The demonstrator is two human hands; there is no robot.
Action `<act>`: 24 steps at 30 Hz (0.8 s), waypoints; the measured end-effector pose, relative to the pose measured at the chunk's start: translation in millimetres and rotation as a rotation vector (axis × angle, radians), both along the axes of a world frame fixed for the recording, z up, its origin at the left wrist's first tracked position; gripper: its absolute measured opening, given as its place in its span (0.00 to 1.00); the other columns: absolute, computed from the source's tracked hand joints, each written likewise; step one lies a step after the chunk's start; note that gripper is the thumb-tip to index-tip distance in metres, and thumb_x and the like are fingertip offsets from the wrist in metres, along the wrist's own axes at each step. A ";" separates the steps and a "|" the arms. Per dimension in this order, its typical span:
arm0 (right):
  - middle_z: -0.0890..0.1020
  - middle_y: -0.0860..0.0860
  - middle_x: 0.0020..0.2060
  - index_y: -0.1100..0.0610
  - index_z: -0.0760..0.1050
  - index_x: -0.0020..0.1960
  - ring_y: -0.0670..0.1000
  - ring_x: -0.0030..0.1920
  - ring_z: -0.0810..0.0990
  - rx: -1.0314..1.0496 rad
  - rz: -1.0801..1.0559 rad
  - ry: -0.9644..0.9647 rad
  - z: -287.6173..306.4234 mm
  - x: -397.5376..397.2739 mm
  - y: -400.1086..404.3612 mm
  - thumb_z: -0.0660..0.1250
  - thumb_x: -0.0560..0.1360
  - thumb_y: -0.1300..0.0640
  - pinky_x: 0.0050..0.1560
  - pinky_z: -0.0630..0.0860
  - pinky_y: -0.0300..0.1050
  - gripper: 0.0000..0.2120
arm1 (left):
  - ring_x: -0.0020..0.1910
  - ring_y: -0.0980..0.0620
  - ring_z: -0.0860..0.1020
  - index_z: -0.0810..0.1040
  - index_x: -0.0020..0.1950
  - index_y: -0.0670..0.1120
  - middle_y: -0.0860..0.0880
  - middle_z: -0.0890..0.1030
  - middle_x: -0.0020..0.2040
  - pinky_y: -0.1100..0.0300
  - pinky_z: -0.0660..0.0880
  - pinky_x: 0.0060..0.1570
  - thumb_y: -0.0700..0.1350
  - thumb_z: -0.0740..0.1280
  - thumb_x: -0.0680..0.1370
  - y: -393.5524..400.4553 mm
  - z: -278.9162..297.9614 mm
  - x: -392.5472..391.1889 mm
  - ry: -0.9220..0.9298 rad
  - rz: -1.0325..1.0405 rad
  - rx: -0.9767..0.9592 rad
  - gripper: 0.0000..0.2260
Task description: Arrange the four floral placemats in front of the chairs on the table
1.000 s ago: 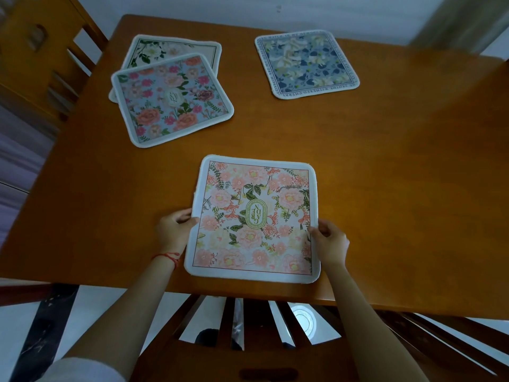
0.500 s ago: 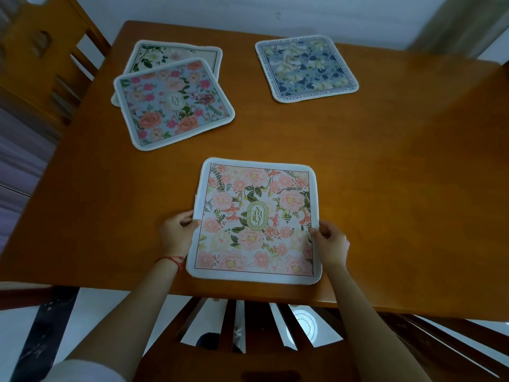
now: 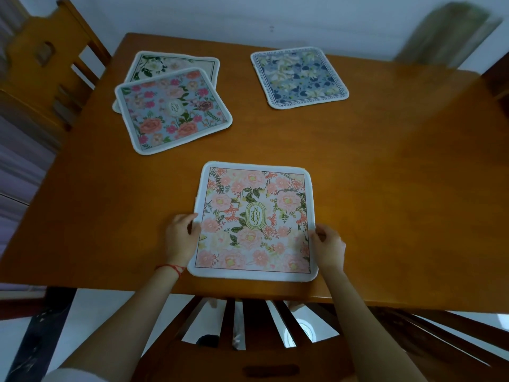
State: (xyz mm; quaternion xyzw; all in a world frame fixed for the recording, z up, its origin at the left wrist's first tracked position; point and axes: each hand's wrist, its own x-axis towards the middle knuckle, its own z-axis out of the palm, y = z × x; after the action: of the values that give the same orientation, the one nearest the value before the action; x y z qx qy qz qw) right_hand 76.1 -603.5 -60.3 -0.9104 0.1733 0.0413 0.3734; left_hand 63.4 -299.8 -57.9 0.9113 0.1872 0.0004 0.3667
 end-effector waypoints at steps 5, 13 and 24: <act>0.76 0.57 0.60 0.61 0.72 0.64 0.56 0.60 0.73 -0.141 0.136 -0.008 9.8 -11.5 11.2 0.60 0.78 0.57 0.51 0.71 0.45 0.16 | 0.60 0.41 0.72 0.74 0.62 0.36 0.39 0.75 0.60 0.55 0.67 0.60 0.36 0.65 0.76 -9.0 7.3 -11.9 -0.024 -0.182 0.035 0.15; 0.70 0.54 0.68 0.57 0.67 0.68 0.54 0.67 0.66 -0.295 0.334 -0.070 31.1 -30.0 33.9 0.60 0.78 0.54 0.60 0.71 0.49 0.20 | 0.63 0.44 0.70 0.71 0.65 0.40 0.42 0.74 0.63 0.53 0.65 0.64 0.43 0.65 0.76 -17.0 22.1 -38.3 -0.048 -0.375 0.150 0.18; 0.68 0.54 0.69 0.57 0.65 0.70 0.54 0.70 0.63 -0.286 0.515 -0.146 52.3 -51.5 47.3 0.58 0.79 0.51 0.67 0.64 0.48 0.21 | 0.73 0.47 0.56 0.61 0.72 0.45 0.45 0.62 0.73 0.52 0.52 0.71 0.51 0.57 0.79 -16.5 46.1 -81.6 0.081 -0.298 0.302 0.23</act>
State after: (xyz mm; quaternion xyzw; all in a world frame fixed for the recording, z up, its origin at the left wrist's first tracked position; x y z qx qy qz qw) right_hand 24.6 -556.2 -8.1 -0.9683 -0.0866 0.0445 0.2301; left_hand -18.2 -316.3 -11.9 0.9728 0.0628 -0.0625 0.2141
